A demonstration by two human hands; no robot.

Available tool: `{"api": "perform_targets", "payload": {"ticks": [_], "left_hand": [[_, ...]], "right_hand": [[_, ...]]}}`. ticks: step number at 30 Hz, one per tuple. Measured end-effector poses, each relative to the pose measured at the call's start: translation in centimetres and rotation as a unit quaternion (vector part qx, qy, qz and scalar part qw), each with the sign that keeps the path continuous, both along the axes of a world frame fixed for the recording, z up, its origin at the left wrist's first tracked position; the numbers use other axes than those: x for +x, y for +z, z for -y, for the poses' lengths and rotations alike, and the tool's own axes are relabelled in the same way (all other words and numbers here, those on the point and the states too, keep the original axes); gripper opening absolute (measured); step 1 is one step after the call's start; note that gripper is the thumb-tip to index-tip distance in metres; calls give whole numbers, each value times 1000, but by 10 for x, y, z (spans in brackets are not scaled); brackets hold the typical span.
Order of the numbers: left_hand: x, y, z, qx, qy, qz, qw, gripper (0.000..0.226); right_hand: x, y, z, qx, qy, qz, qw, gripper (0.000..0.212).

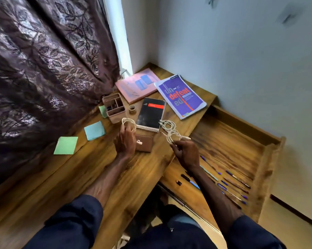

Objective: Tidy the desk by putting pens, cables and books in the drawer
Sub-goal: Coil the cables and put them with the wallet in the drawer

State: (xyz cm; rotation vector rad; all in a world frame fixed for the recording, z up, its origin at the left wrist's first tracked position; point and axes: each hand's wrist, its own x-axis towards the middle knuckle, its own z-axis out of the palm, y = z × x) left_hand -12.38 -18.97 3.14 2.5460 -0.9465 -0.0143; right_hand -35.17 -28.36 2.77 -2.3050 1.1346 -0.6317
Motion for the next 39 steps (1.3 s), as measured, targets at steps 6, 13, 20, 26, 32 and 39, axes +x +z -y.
{"api": "perform_targets", "payload": {"ticks": [6, 13, 20, 26, 32, 39], "left_hand": [[-54, 23, 35, -58, -79, -9, 995, 17], [-174, -12, 94, -17, -213, -95, 972, 12], [-244, -78, 133, 119, -231, -180, 949, 24], [-262, -106, 191, 78, -73, -261, 959, 29], [-263, -149, 238, 80, 33, -267, 960, 33], [-246, -189, 247, 118, 3, -296, 948, 28]], "right_hand": [[-37, -10, 29, 29, -51, 12, 998, 13], [-110, -40, 89, 50, -141, -39, 988, 14], [-169, -84, 141, 97, -192, -116, 970, 10], [-178, -108, 169, 88, -182, -130, 971, 12], [-170, -134, 200, 50, -157, -115, 980, 13], [-126, -158, 239, 23, -88, -125, 988, 14]]}}
